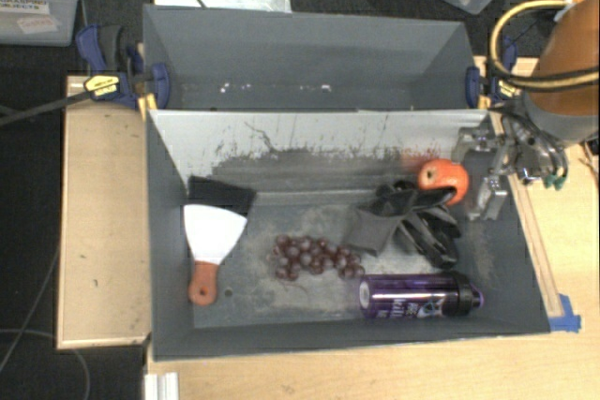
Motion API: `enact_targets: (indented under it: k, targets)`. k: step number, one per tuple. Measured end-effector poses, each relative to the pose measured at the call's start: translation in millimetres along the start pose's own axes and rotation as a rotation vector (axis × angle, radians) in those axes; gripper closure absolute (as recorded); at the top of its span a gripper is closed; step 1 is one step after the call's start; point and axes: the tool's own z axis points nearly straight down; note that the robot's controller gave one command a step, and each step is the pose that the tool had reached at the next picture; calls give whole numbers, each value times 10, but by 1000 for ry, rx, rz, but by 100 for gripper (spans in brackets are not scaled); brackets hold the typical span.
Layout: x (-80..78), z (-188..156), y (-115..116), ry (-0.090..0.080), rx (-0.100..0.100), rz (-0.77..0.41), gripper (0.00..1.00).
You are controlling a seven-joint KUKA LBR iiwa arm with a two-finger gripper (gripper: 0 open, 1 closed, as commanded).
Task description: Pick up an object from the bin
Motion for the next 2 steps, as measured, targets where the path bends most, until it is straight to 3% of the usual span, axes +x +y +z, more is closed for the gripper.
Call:
enact_targets:
  k: [1, 2]
  targets:
    - [-16, -50, 9, -8, 1, -6, 0]
    - [102, 1372, 585, -16, 0, 85, 0]
